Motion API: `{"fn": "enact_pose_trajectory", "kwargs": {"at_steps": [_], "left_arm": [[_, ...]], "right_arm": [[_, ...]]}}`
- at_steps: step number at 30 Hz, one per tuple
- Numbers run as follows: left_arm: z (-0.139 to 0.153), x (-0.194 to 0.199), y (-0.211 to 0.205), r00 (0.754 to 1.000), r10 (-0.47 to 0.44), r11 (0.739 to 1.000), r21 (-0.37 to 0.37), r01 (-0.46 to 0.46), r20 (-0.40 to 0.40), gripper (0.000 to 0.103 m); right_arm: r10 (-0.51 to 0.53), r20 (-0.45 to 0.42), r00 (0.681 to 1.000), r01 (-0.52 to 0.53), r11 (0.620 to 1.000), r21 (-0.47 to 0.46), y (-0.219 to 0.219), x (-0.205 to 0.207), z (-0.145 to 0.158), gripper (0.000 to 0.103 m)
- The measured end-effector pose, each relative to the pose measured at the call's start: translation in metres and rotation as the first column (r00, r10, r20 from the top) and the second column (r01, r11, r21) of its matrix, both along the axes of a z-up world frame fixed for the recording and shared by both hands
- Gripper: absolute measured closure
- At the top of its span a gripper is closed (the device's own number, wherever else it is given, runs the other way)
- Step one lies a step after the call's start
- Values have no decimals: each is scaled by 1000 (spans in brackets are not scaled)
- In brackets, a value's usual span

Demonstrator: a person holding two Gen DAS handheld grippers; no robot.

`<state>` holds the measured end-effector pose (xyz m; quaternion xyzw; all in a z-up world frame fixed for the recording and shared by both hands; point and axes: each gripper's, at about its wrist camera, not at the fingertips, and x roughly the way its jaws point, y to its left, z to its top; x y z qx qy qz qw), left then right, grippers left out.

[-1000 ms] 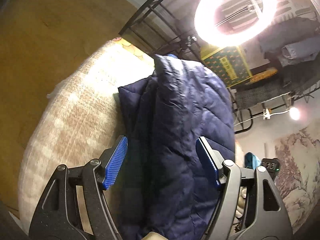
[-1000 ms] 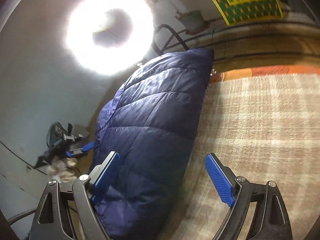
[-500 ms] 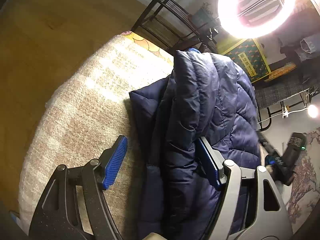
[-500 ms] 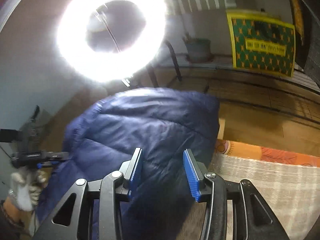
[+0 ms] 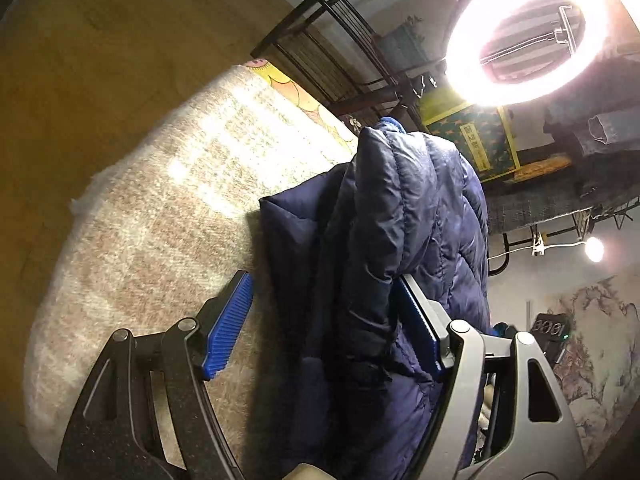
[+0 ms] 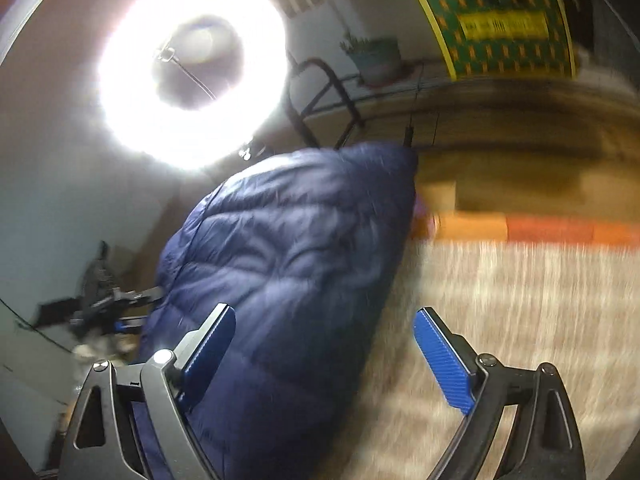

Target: Fold large clothes

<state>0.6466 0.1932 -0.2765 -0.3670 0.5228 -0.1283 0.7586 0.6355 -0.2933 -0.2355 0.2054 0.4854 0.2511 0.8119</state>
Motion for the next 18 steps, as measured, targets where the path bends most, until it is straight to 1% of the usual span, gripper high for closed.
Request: {"fn": "enact_pose_trajectory", "kwargs": {"at_steps": [2,5,6,9,11,12,14,16,17,18], "left_arm": [[-1,3,0,1000,1,1000,-27,-1,6,28],[-1,6,-1,1000,0,999,-47,0,4,28],[-1,7,-1,1000,-4,999,-48,4,8,28],[-1,12,-2,1000,-13,999,-50,14,17,28],[-2,14,-4,1000,-17,998,-56,19,24,28],[-2,15,-6,999,-19,998,-57,21,27,28],[-2,15,-10,999,-24,999,-41,26,35,28],[1,17,-16,999,-34,999,-9,34,42,29],[2,18,-18,998,-38,999,4,38,43,37],[1,19,-21,998,-43,999,10,43,37,42]], "right_arm": [[7,-53,999,-3,997,82,-9,-1,-11,10],[1,-93,996,16,983,186,-16,1,-24,10],[-6,-78,997,20,982,190,-16,0,-24,11],[20,-69,997,-4,976,218,-11,2,-24,10],[56,-81,995,-34,966,254,-4,2,-26,15],[65,-75,995,-44,967,250,0,2,-26,19],[83,-62,995,-66,970,234,7,1,-25,20],[89,-47,995,-75,970,230,14,0,-24,20],[89,-47,995,-76,969,235,17,1,-24,20],[82,-43,996,-70,970,234,19,0,-24,22]]}}
